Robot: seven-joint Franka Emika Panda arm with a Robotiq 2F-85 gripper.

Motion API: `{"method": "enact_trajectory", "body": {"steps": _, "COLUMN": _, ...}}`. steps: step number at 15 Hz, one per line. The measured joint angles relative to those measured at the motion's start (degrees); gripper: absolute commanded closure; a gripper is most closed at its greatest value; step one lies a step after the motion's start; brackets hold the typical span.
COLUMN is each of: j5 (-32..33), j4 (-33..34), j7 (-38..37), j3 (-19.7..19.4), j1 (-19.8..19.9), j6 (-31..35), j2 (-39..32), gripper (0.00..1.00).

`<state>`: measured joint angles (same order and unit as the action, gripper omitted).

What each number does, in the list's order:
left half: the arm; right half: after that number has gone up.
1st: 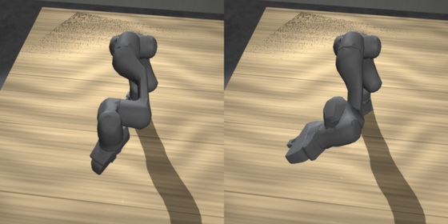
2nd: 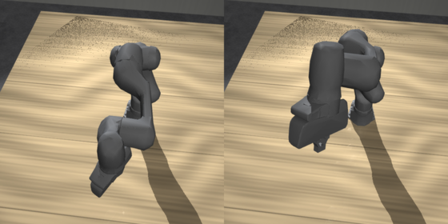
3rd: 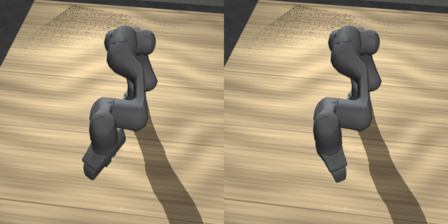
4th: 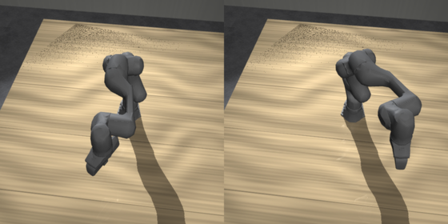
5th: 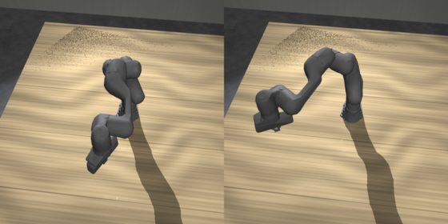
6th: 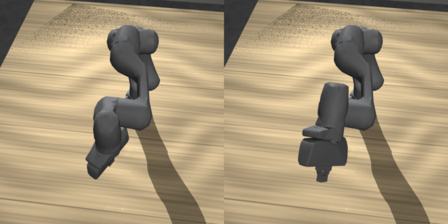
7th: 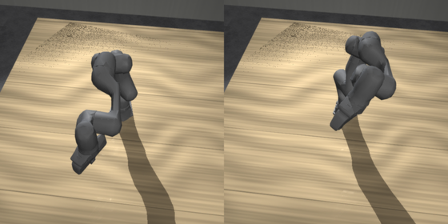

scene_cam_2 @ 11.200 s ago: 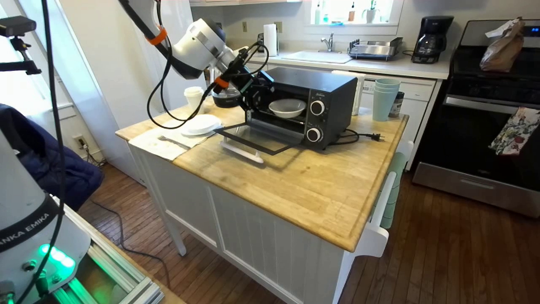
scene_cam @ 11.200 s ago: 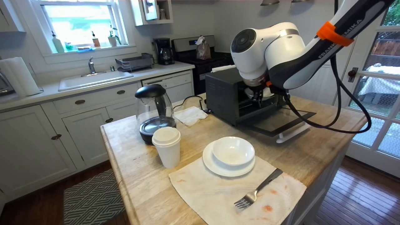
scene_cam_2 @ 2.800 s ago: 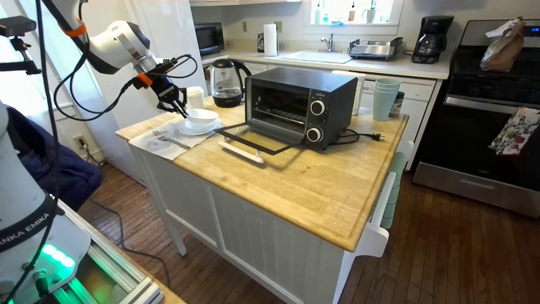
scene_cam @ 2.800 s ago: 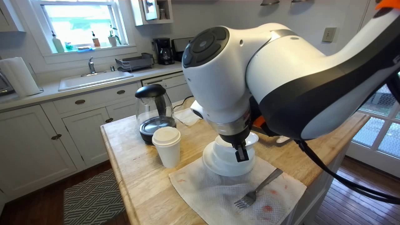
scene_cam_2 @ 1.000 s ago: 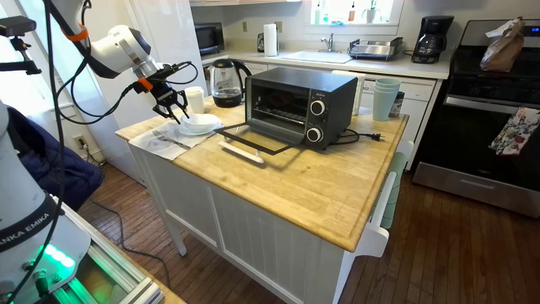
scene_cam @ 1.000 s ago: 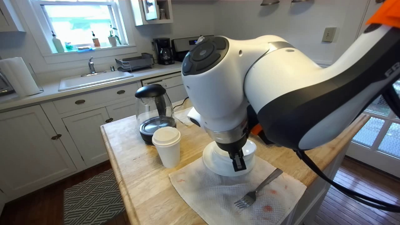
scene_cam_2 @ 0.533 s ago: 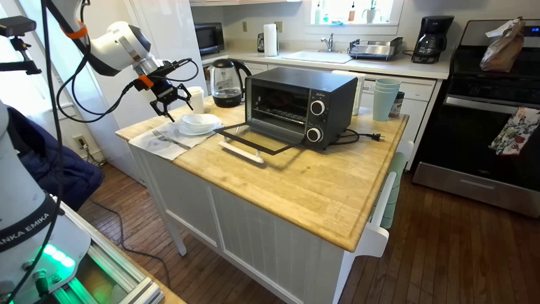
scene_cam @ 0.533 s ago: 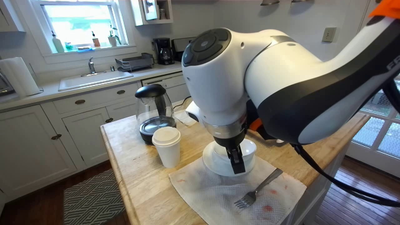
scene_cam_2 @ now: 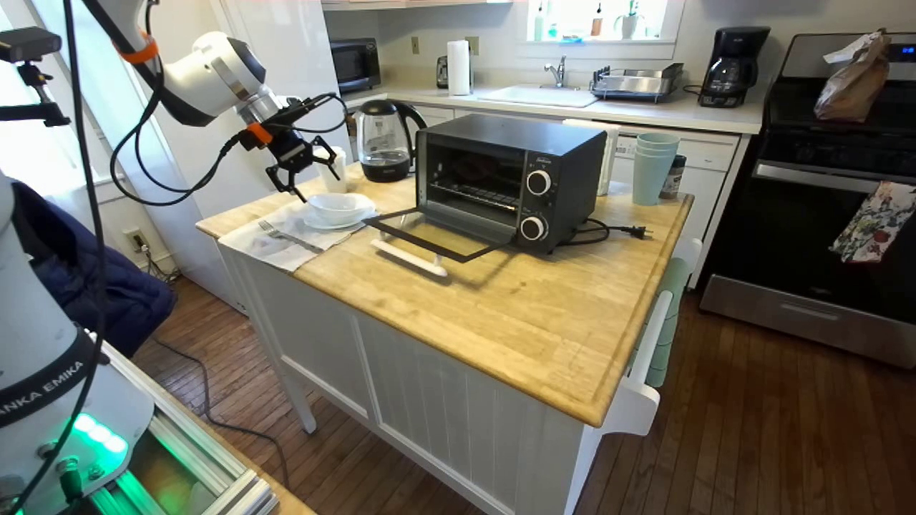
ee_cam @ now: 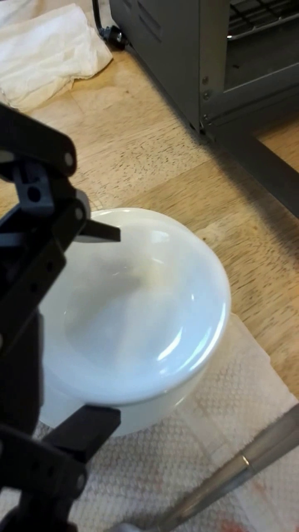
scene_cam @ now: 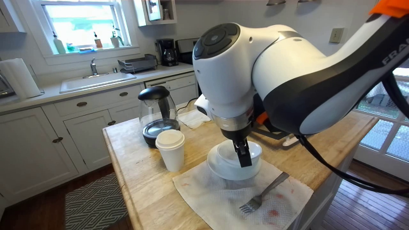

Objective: Pick up the white bowl from the oven tray and put it on the white bowl on the white plate, close the oven door fully

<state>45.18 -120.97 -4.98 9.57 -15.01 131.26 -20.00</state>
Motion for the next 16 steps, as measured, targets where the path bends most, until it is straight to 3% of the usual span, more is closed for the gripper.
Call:
{"method": "enact_trajectory", "body": {"steps": 12, "j5": 0.7, "j4": 0.1, "j7": 0.9, "j3": -1.6, "j1": 0.1, "j6": 0.8, "j2": -1.1, "gripper": 0.0}}
{"method": "enact_trajectory", "body": {"steps": 16, "j5": -0.2, "j4": 0.4, "j7": 2.9, "j3": -1.6, "j1": 0.1, "j6": -2.8, "j2": -1.2, "gripper": 0.0}}
